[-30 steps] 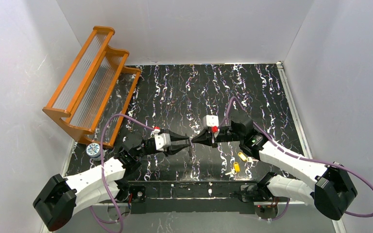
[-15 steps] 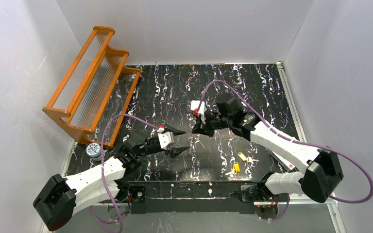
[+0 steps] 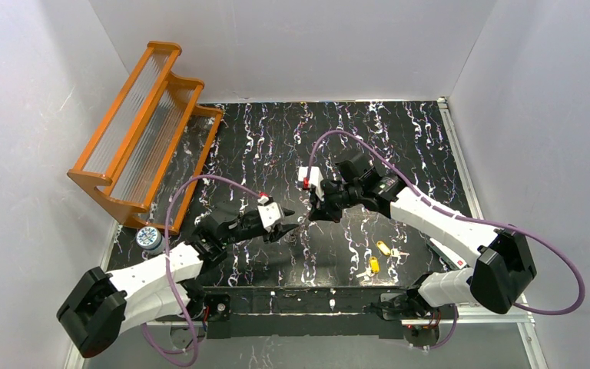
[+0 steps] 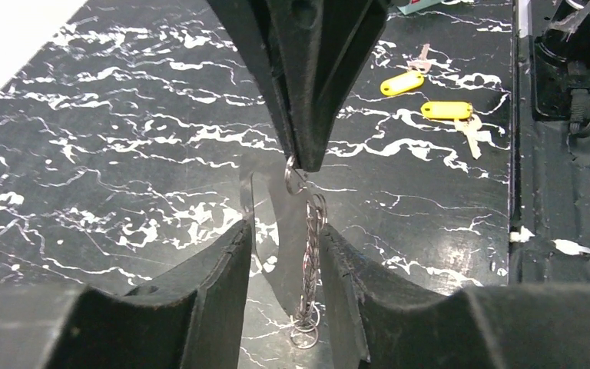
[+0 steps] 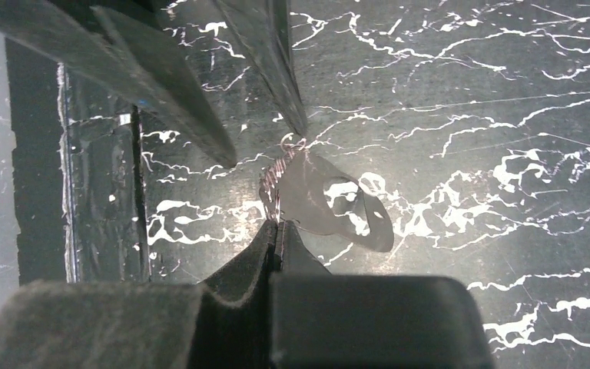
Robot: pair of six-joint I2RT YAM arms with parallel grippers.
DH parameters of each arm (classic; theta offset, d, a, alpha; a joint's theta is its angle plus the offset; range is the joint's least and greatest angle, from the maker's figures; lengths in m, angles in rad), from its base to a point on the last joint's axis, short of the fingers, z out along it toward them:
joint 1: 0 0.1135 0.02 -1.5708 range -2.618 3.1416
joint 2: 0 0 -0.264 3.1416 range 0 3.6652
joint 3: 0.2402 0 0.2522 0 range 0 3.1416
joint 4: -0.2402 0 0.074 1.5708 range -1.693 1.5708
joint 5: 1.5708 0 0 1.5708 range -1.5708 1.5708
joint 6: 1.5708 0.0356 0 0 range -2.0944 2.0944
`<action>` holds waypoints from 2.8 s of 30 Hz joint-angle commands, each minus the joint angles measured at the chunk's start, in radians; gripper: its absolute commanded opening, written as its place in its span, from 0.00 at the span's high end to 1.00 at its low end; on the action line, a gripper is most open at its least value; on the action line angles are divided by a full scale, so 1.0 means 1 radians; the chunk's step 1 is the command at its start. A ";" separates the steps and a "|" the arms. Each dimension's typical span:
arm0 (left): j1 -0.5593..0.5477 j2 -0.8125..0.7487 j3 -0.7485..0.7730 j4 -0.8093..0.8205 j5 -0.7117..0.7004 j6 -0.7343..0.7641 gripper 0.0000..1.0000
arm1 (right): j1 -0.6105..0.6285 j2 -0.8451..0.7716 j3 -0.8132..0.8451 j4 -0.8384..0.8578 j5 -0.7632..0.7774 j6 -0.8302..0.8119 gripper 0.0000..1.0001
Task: Put the keys on the keyring
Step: Adjust the keyring.
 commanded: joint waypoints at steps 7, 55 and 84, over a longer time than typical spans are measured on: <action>-0.004 0.085 0.052 0.096 0.110 -0.054 0.71 | 0.012 -0.044 -0.031 0.026 -0.117 -0.045 0.99; -0.005 0.137 0.074 0.111 0.115 -0.030 0.97 | 0.032 -0.074 -0.050 0.043 -0.163 -0.104 0.99; -0.006 -0.068 -0.066 0.240 0.000 -0.019 1.00 | 0.033 -0.254 -0.218 0.372 -0.006 -0.024 0.21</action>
